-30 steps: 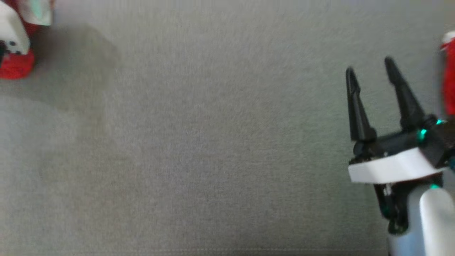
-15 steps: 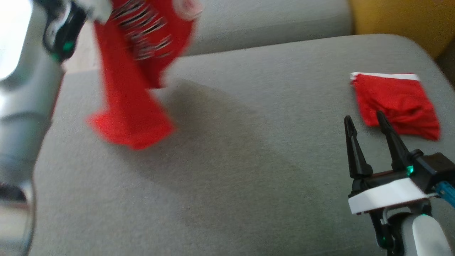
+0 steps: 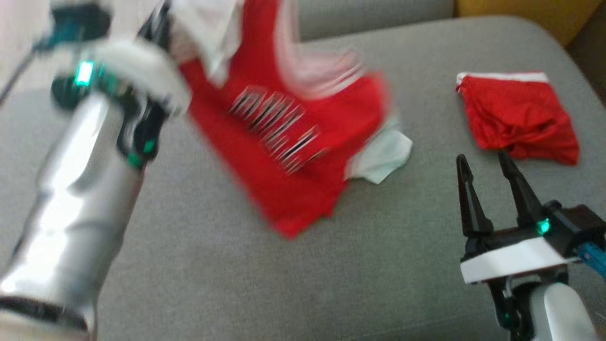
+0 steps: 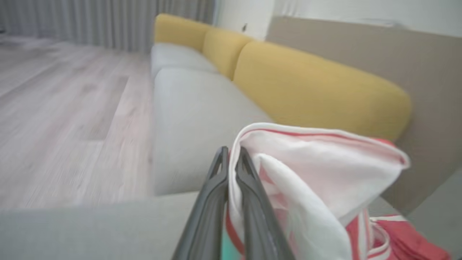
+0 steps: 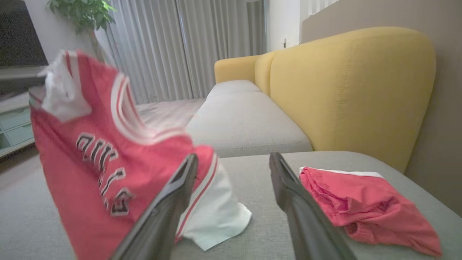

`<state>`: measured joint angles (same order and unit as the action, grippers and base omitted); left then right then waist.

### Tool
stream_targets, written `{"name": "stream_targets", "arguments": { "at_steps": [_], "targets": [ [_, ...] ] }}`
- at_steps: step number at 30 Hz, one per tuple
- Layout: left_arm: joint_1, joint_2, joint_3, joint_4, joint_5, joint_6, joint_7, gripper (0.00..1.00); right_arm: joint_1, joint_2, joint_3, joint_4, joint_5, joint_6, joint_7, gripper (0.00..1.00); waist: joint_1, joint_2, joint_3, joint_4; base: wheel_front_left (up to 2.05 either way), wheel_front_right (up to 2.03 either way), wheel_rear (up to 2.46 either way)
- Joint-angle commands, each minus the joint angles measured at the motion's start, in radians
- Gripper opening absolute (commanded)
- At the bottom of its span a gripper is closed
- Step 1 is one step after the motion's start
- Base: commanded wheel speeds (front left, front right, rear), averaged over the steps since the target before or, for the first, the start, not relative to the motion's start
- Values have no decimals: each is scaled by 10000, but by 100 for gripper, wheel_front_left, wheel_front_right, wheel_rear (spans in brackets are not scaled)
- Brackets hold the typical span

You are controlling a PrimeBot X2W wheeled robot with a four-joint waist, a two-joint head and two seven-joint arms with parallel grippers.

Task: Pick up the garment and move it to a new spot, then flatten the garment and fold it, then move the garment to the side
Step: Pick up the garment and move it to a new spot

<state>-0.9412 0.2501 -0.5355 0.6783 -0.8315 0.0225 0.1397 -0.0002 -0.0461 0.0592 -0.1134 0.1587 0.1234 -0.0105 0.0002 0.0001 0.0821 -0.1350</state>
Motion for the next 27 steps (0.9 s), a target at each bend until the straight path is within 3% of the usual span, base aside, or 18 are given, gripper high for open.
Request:
{"name": "stream_targets", "arguments": {
  "at_steps": [1, 4, 9, 11, 12, 13, 21, 27],
  "targets": [
    [-357, 599, 572, -130, -57, 150, -267, 0, -685, -41, 281, -295, 72, 73, -138, 100, -2, -1, 579, -37, 0, 0, 0],
    [410, 920, 858, 450, -133, 412, -820, 0, -931, -41, 343, -111, 77, 73, -304, 100, -2, -1, 983, -99, 0, 0, 0],
    [1181, 1105, 1183, 1110, -373, 448, -1423, 0, -1075, -41, 261, 185, 2, 73, -479, 100, -2, -1, 1283, -17, 0, 0, 0],
    [1351, 1080, 1181, 1232, -387, 367, -1612, 45, -1066, -41, 205, 288, -36, 73, -513, 100, -2, -1, 1260, 83, 0, 0, 0],
    [1413, 1050, 1165, 1273, -388, 311, -1699, 87, -1056, -41, 190, 337, -54, 73, -517, 100, -2, -1, 1217, 141, 0, 0, 0],
    [1471, 1008, 1140, 1300, -377, 263, -1797, 100, -1044, -41, 177, 386, -65, 73, -520, 100, -2, -1, 1152, 207, 0, 0, 0],
    [1874, 922, 504, 1160, 155, -345, -2482, 100, -856, -41, 197, 736, -179, 73, -451, 100, -2, -1, 116, 804, 0, 0, 0],
    [2903, 855, 62, 579, 439, -549, -3043, 100, -337, -41, 123, 961, -187, 73, -353, 100, -2, -1, -917, 1267, 0, 0, 0]
  ]
}}
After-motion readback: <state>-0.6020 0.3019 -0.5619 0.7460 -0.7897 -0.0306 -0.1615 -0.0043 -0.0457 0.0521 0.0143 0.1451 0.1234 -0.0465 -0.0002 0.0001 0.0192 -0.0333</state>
